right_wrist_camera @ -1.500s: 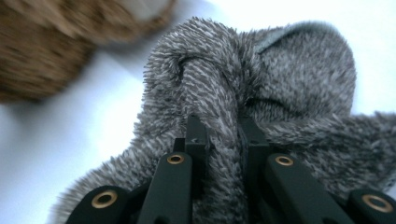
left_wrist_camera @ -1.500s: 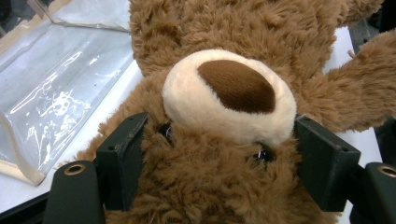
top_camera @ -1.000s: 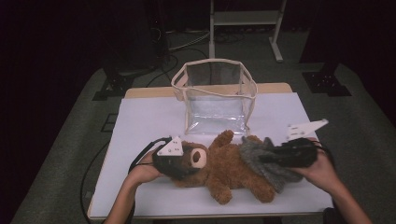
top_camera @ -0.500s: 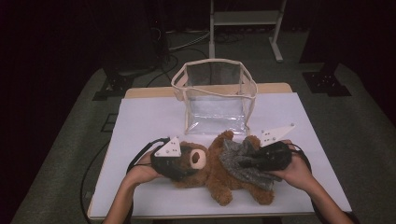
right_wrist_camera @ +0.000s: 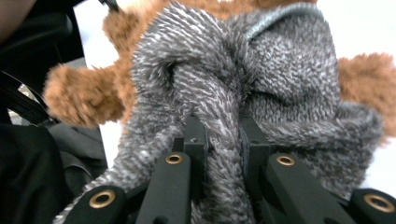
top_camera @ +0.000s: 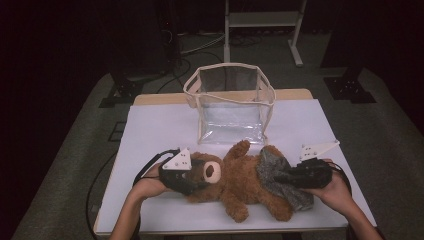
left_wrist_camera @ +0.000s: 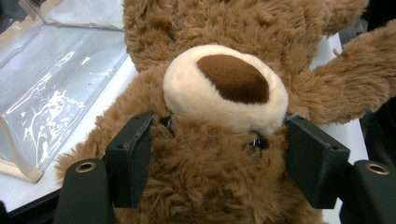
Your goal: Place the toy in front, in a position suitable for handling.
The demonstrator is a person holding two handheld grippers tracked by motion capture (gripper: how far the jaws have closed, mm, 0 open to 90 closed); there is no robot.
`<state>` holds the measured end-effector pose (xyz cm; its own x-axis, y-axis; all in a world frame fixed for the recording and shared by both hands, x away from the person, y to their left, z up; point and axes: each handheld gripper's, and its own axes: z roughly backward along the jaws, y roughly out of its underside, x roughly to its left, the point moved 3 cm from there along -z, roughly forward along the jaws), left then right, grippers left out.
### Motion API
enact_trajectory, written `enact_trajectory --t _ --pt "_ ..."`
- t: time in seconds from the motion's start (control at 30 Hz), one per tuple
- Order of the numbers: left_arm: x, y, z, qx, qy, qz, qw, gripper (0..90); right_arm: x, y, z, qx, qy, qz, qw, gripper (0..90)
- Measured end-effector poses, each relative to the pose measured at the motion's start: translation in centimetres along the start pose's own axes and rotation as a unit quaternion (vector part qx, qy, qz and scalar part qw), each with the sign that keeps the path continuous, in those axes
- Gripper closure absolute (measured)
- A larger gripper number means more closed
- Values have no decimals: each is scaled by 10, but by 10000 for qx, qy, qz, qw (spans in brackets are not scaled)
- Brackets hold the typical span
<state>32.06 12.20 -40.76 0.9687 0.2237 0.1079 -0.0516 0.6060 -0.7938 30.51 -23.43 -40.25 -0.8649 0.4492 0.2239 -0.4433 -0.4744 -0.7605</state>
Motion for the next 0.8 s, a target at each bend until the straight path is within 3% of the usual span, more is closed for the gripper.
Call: enact_trajectory --t 0.13,0.33,0.43,0.5,0.63,0.8 --pt "1 0 -2 -63 -17 56 10000 303 8 -26 -4 -24 -29 322 9995 763" --pt "4 0 -4 -75 -102 122 9998 293 24 -62 -36 55 -229 825 9963 761" --pt "5 -1 -3 -62 -131 107 9998 284 30 -70 -48 60 -305 945 9950 758" --pt "6 -1 -2 -84 -129 124 9998 274 32 -70 -51 90 -229 1013 9946 757" --pt "5 -1 3 -135 -168 44 9998 207 27 -56 -41 -82 -206 848 9961 756" --pt "8 7 12 -6 -146 235 9996 186 12 -28 -15 -247 31 419 9988 753"
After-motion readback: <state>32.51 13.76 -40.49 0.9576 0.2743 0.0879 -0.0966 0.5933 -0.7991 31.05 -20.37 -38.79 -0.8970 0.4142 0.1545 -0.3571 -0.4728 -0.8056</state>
